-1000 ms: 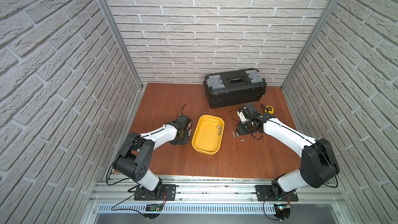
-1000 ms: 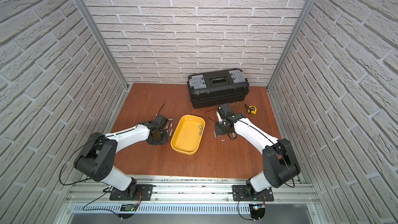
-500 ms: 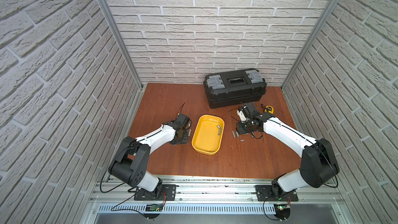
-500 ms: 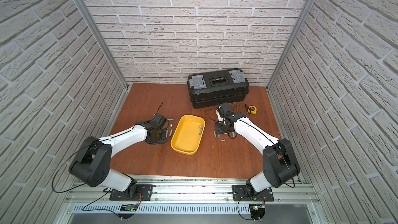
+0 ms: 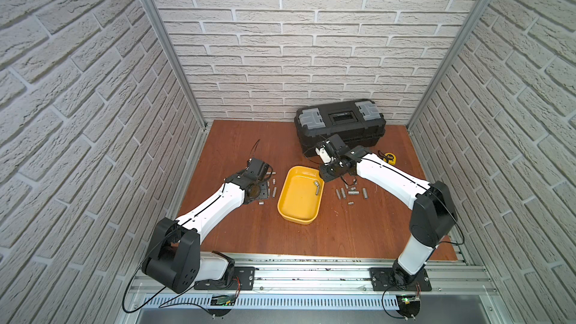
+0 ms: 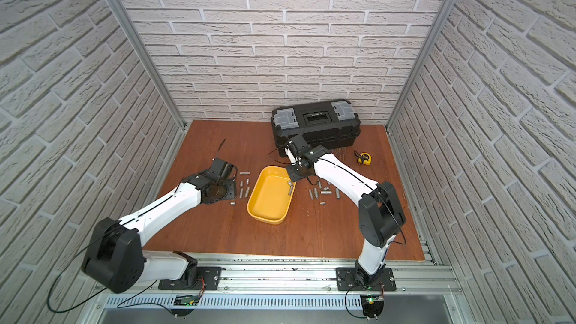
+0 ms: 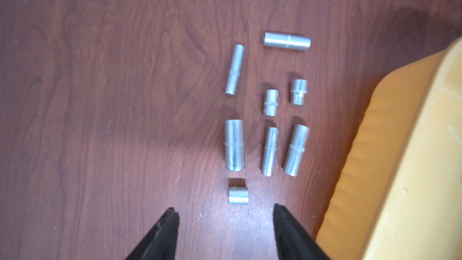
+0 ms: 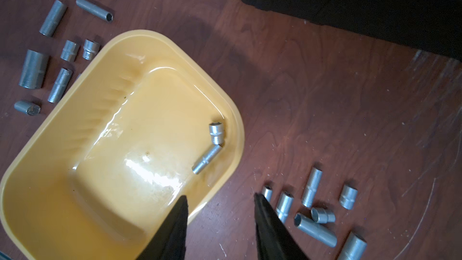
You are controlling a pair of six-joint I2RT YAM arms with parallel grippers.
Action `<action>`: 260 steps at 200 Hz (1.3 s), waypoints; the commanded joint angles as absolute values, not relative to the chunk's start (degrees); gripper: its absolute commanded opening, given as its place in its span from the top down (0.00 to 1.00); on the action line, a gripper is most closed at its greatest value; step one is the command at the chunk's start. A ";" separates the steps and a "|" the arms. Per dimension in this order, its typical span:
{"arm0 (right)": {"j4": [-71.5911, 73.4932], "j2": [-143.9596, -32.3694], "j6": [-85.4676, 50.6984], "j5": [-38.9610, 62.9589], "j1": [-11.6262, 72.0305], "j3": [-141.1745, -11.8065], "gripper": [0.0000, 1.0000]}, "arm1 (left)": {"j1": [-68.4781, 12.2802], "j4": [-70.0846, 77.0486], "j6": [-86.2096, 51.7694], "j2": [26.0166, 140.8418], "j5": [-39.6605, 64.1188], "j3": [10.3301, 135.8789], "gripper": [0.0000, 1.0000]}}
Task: Take out the socket from the storage box
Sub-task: Place the socket head at the center of the board, then pick up the socket head from the storage box.
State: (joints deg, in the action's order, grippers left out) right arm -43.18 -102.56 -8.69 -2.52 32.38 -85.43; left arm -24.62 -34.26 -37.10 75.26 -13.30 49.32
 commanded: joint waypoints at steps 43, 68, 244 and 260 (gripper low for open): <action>-48.28 -112.46 -5.30 -6.38 37.93 -94.15 0.57 | -21.62 -30.60 -37.04 68.74 -16.17 45.67 0.27; -49.69 -116.78 -4.64 -8.67 38.87 -96.55 0.57 | -21.29 -30.15 -36.82 68.23 -16.09 44.84 0.26; -51.90 -126.13 -7.96 -15.28 38.69 -102.92 0.63 | -21.01 -26.89 -38.86 71.42 -10.84 43.00 0.26; -52.02 -126.36 -8.02 -16.03 38.66 -102.85 0.64 | -21.01 -26.98 -38.79 71.46 -10.85 43.13 0.26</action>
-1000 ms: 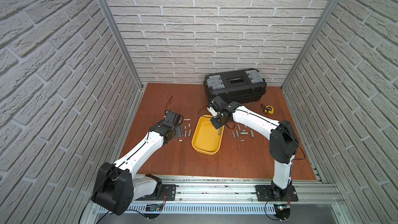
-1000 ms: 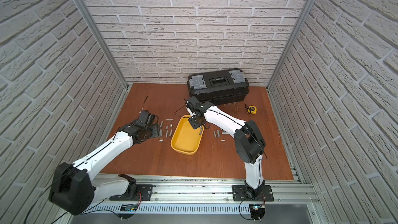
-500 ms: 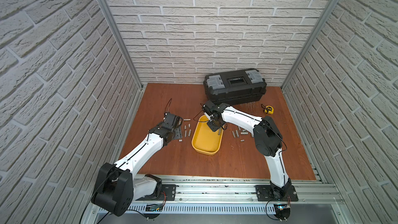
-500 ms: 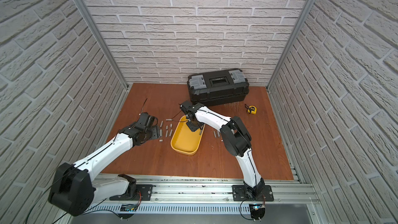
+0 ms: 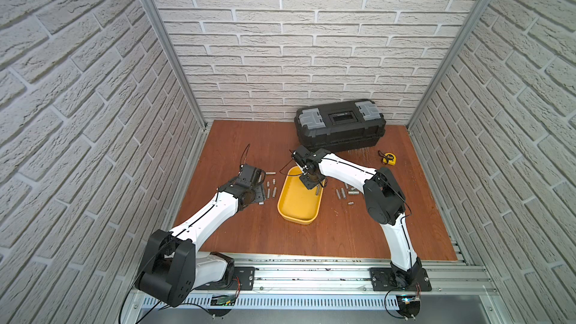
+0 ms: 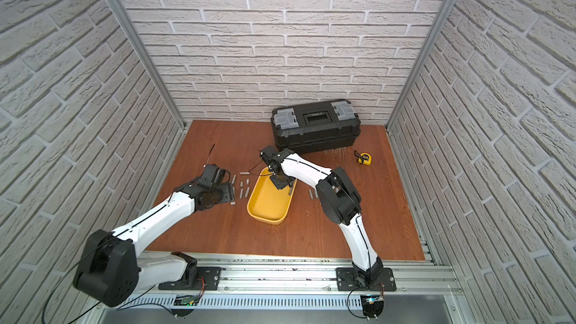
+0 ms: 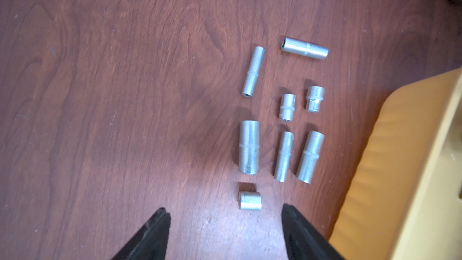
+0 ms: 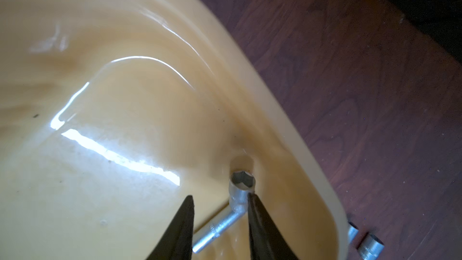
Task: Take out the socket from the storage box
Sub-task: Pick up the socket head from the storage box.
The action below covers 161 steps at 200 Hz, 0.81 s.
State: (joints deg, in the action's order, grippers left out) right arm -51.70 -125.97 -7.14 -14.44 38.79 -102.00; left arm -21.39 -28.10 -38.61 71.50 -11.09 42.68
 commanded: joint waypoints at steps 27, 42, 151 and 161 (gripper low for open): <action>-52.21 -126.35 -8.59 -16.64 38.17 -102.50 0.65 | -21.02 -27.00 -39.11 71.59 -10.82 43.07 0.26; -52.41 -126.36 -8.47 -17.15 38.04 -102.39 0.65 | -21.01 -26.99 -39.21 71.62 -10.85 42.98 0.26; -54.49 -127.91 -7.66 -16.32 37.63 -103.10 0.69 | -21.07 -27.32 -39.40 71.28 -10.82 42.64 0.26; -54.58 -128.23 -7.46 -15.88 37.66 -103.10 0.70 | -21.01 -27.33 -39.44 71.19 -10.81 42.51 0.26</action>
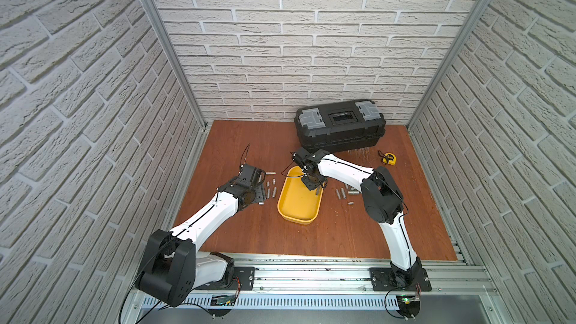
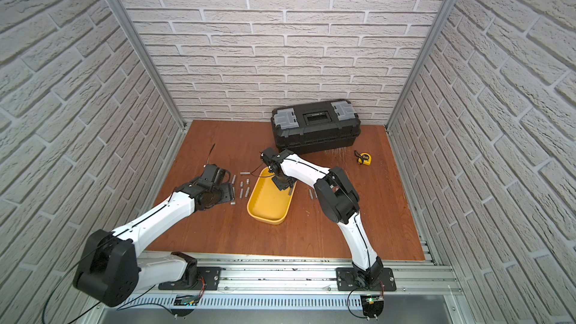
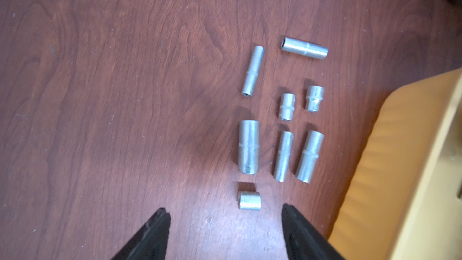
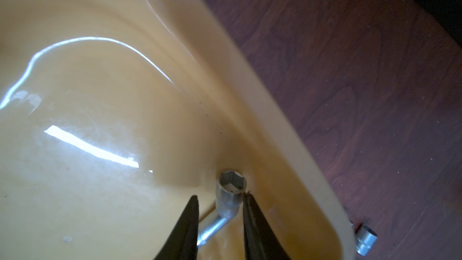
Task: Take out the socket from the storage box
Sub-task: Pick up the socket head from the storage box.
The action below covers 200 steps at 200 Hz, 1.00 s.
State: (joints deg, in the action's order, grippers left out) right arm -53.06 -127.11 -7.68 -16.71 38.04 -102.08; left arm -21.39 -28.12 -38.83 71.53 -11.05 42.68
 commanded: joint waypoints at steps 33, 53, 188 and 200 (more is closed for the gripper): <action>-54.59 -129.11 -6.85 -14.68 37.50 -103.02 0.71 | -21.03 -27.42 -39.53 70.94 -10.81 42.28 0.26; -54.09 -129.12 -6.62 -13.76 37.37 -102.67 0.72 | -21.07 -27.57 -39.46 70.77 -10.82 42.28 0.26; -51.91 -126.09 -5.29 -9.26 36.91 -101.87 0.81 | -21.02 -29.27 -39.17 68.76 -10.81 43.80 0.26; -51.52 -125.17 -5.28 -8.87 36.85 -101.94 0.81 | -21.05 -29.98 -38.72 67.79 -10.88 44.61 0.26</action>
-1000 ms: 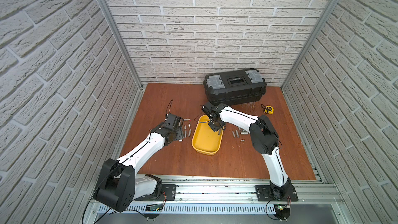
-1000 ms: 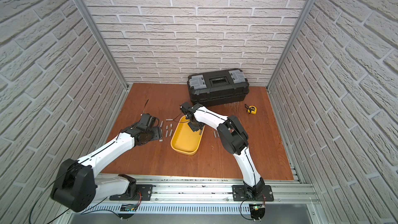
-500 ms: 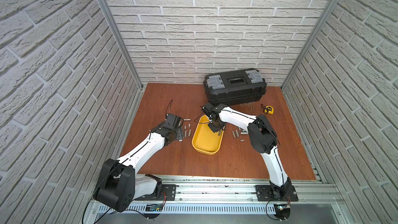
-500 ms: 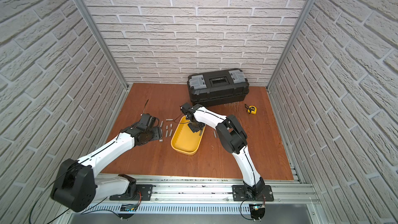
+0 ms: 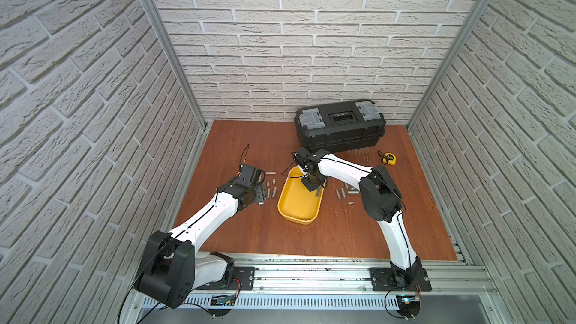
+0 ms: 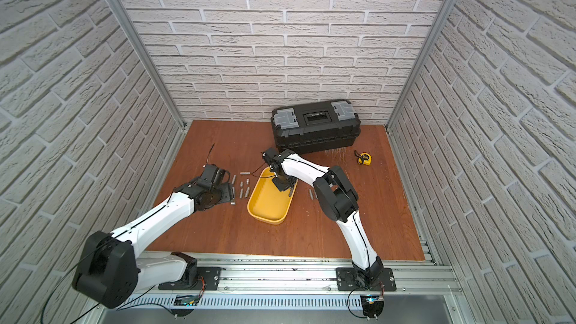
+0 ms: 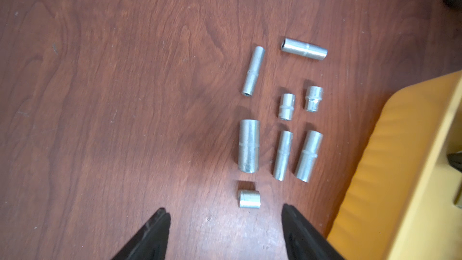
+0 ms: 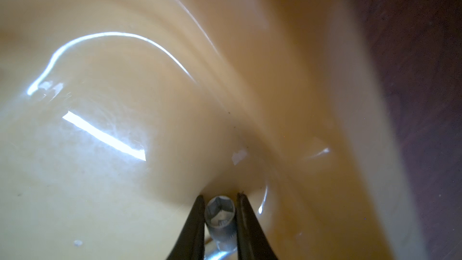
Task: Take out the socket from the storage box
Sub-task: Pick up the socket head from the storage box, then place the socket head at the center of the board.
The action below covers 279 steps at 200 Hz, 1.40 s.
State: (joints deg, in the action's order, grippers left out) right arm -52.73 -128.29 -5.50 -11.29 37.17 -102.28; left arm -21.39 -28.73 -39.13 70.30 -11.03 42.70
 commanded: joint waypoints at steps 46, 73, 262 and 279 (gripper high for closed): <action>-49.46 -119.92 -6.53 -5.54 35.65 -102.15 0.82 | -21.03 -33.09 -35.29 65.83 -11.77 49.13 0.25; -47.30 -115.11 -8.72 -3.73 34.42 -100.00 0.82 | -21.38 -32.33 -32.37 66.59 -9.41 51.74 0.25; -39.07 -87.21 -23.16 -1.92 18.64 -55.64 0.83 | -34.62 -31.52 3.06 95.69 17.15 72.15 0.25; -37.81 -86.54 -23.38 -1.68 17.32 -53.89 0.83 | -35.10 -33.13 5.19 98.57 17.75 74.22 0.26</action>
State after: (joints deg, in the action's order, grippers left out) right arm -40.64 -88.79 -22.24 -1.63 18.72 -55.96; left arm -34.39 -30.35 -0.93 95.29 15.42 71.26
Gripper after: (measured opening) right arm 0.209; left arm 0.744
